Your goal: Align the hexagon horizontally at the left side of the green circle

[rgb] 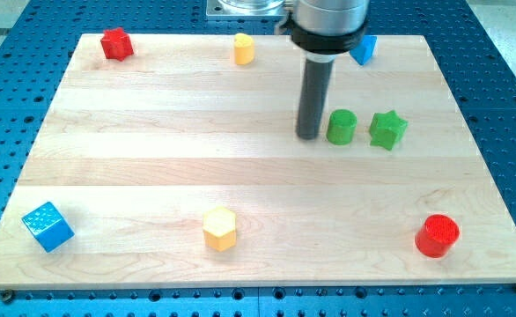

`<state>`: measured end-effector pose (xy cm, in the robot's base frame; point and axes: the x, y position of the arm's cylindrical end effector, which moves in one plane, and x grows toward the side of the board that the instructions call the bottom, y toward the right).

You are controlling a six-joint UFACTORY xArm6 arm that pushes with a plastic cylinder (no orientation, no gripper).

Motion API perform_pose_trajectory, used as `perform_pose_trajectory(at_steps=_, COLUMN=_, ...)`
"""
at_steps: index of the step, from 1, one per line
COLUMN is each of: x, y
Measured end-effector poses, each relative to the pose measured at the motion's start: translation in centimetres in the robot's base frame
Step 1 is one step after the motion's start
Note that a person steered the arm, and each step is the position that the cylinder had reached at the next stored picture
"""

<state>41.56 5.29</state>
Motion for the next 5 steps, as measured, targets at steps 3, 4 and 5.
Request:
perform_pose_trajectory(at_steps=3, x=9.4, y=-2.8)
perform_pose_trajectory(at_steps=4, x=13.4, y=1.2)
perform_pose_trajectory(at_steps=5, x=15.0, y=1.9)
